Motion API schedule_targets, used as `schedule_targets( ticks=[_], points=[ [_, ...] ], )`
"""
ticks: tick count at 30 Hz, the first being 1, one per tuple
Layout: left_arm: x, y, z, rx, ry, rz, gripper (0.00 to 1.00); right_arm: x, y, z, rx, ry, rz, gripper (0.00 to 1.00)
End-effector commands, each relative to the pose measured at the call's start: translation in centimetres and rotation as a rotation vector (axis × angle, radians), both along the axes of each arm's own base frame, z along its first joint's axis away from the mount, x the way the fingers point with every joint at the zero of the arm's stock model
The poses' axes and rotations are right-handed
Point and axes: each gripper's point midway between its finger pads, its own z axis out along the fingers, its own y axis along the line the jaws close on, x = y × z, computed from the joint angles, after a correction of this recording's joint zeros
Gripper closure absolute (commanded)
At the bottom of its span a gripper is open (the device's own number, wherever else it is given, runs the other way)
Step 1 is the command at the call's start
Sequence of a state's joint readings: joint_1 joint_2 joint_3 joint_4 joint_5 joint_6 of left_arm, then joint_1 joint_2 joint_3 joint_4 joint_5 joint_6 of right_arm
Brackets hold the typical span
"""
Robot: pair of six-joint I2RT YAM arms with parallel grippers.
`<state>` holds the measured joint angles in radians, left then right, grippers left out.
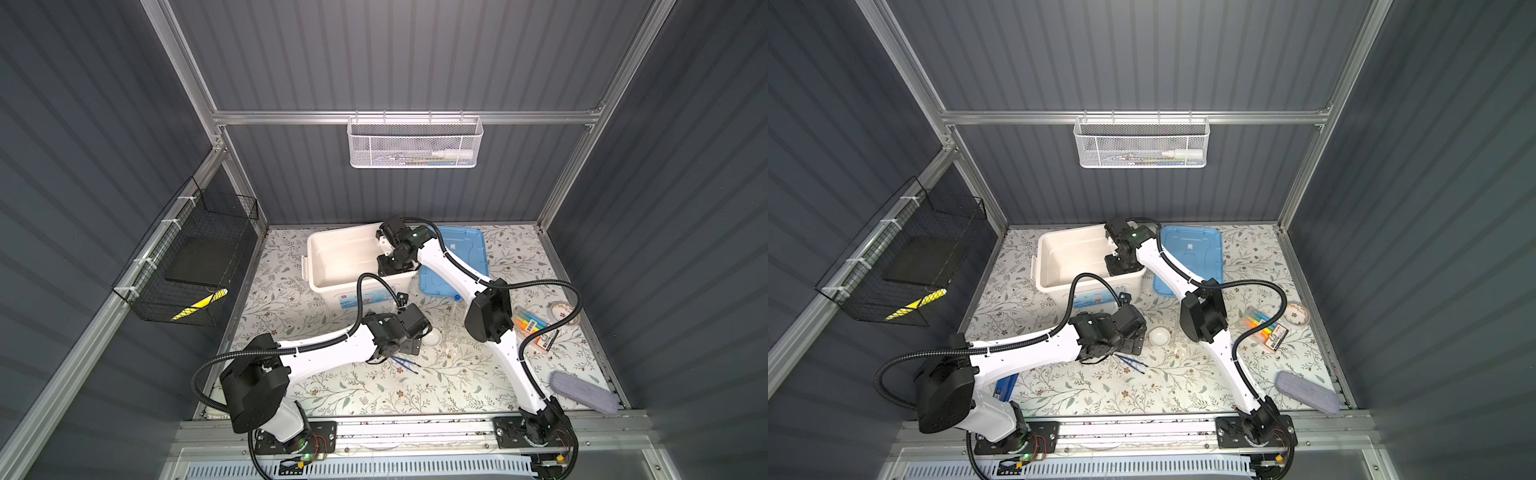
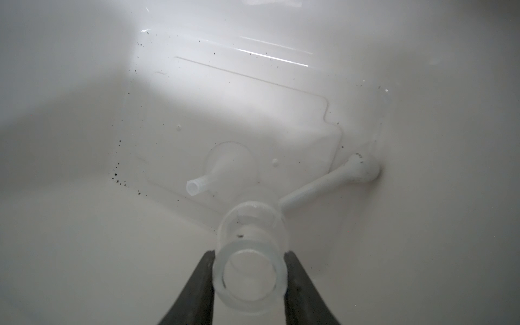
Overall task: Organize the chemistry lab equipment
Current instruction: 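Lower the flask into the bin while the left gripper moves over the small white cup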
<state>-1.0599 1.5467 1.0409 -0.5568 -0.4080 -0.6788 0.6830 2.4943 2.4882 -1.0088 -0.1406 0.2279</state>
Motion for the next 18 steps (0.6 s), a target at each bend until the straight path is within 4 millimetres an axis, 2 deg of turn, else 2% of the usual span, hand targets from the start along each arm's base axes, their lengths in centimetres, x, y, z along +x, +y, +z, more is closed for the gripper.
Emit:
schedule_targets(
  ticks=[1,11,18],
  points=[
    [0.3,-0.5,0.1,-0.015,-0.004,0.031,0.01,-0.5,-2.5,-3.9,-0.121,0.064,-0.005,0.73],
    [0.3,-0.6,-1.0,-0.034,0.004,0.057,0.01,-0.3,-2.9,-2.9,-0.116,0.043,-0.016,0.73],
    [0.5,-0.9,-1.8,-0.003,0.022,0.060,0.01,-0.1,-3.3,-2.4,-0.115,0.037,-0.020,0.69]
  ],
)
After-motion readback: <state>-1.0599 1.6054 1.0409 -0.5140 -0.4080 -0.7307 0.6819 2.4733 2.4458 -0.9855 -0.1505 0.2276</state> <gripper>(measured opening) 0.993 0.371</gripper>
